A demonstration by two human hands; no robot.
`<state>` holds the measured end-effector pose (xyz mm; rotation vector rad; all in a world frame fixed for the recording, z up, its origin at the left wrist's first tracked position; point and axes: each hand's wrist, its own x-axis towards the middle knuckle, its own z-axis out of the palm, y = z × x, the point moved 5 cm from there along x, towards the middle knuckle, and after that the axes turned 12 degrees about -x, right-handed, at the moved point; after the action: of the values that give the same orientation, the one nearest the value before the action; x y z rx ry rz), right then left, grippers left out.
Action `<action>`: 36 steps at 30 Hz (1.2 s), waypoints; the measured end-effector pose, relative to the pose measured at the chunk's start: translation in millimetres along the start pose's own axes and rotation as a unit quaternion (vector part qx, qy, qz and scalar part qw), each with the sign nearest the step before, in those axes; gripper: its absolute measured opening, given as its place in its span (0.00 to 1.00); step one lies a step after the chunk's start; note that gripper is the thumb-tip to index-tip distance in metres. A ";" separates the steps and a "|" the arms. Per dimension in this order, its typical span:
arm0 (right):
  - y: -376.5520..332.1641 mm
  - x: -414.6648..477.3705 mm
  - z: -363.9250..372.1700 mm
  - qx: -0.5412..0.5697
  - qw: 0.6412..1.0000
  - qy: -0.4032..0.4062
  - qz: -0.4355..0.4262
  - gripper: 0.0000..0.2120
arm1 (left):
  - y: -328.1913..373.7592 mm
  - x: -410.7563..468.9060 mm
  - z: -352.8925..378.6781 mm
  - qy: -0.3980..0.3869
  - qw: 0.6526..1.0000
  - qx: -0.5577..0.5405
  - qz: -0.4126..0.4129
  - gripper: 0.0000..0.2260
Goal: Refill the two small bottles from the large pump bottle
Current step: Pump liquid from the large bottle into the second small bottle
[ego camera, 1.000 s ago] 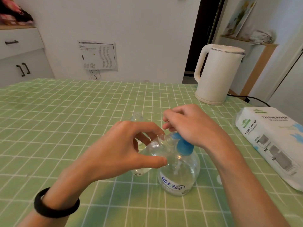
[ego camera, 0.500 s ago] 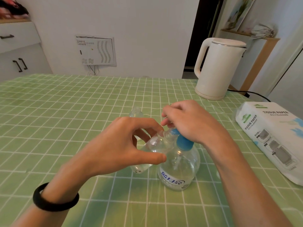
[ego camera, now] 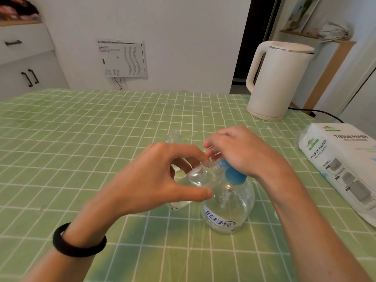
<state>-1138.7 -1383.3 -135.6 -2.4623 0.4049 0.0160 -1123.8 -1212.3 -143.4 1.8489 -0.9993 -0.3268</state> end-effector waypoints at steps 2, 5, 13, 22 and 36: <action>-1.2 -1.2 -3.0 -0.001 1.000 0.024 -0.007 0.17 | 0.2 0.3 -0.1 0.004 1.000 -0.008 0.001 0.16; -3.1 -2.2 -5.9 -0.012 0.999 0.048 -0.017 0.19 | 0.7 -0.3 -1.0 0.008 1.000 -0.016 0.004 0.16; -0.8 2.5 -3.3 -0.007 1.000 0.025 -0.015 0.15 | 0.2 0.5 -1.7 0.006 1.000 -0.014 0.002 0.16; 2.2 -2.1 -1.8 0.015 0.999 0.030 -0.005 0.16 | 0.5 0.0 1.5 0.001 1.000 0.000 -0.004 0.15; 1.7 1.0 1.8 0.000 1.000 -0.002 -0.011 0.16 | 0.0 1.2 2.5 0.004 1.000 0.017 -0.003 0.16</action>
<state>-1138.1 -1383.8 -138.2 -2.4666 0.3769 0.0112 -1124.6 -1214.8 -144.3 1.8825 -0.9995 -0.3091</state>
